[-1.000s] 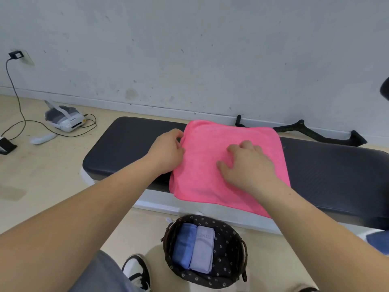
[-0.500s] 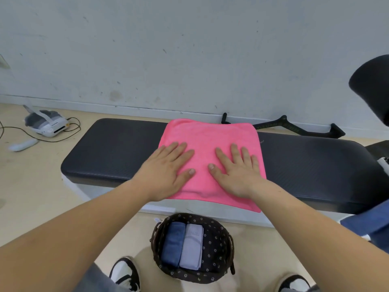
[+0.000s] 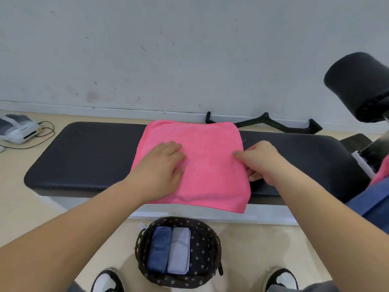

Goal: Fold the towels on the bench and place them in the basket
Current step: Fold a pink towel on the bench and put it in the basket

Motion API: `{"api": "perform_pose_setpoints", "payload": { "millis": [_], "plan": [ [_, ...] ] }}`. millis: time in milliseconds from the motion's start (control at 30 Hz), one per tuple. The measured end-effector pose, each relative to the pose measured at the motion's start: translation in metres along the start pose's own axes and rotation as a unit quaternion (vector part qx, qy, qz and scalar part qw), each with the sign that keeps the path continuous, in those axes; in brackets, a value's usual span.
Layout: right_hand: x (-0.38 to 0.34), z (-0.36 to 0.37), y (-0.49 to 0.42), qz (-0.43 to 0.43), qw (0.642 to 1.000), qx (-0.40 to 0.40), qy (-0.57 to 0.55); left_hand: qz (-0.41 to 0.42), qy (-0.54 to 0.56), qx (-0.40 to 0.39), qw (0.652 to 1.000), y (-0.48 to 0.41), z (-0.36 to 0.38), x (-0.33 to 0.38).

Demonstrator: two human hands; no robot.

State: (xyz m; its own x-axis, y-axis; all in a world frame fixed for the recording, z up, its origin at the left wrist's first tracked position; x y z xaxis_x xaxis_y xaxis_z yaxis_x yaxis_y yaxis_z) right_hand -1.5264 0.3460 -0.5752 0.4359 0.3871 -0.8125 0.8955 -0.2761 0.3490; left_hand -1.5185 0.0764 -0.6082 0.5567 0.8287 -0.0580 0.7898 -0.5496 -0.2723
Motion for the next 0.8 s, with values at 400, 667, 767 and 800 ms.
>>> {"api": "perform_pose_setpoints", "payload": {
  "millis": [400,667,767,800],
  "plan": [
    [0.013,0.012,0.026,0.048,0.961,-0.149,-0.229,-0.204,0.194,-0.083,0.956,-0.117,-0.022,0.07],
    [0.037,-0.013,0.03,0.096,0.958,-0.218,-0.159,-0.157,-0.028,-0.287,0.945,-0.199,-0.007,0.115],
    [0.043,-0.019,0.033,0.089,0.956,-0.248,-0.126,-0.18,0.049,-0.273,0.944,-0.212,-0.006,0.122],
    [0.044,-0.021,0.034,0.09,0.954,-0.262,-0.115,-0.193,0.097,-0.265,0.94,-0.216,-0.006,0.123]
  ]
}}
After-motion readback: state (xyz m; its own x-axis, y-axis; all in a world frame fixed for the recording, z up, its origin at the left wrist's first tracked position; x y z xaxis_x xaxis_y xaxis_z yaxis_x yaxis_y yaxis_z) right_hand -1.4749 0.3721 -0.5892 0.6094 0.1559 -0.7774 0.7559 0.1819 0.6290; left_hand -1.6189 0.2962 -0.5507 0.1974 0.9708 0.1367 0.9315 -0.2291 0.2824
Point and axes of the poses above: each hand's wrist, its own y-axis away from the middle knuckle, its own z-axis out of the palm, x = y × z, the point moved 2 cm from there along -y, towards the middle knuckle, and after that the axes turned 11 degrees about -y, right-handed, at the moved point
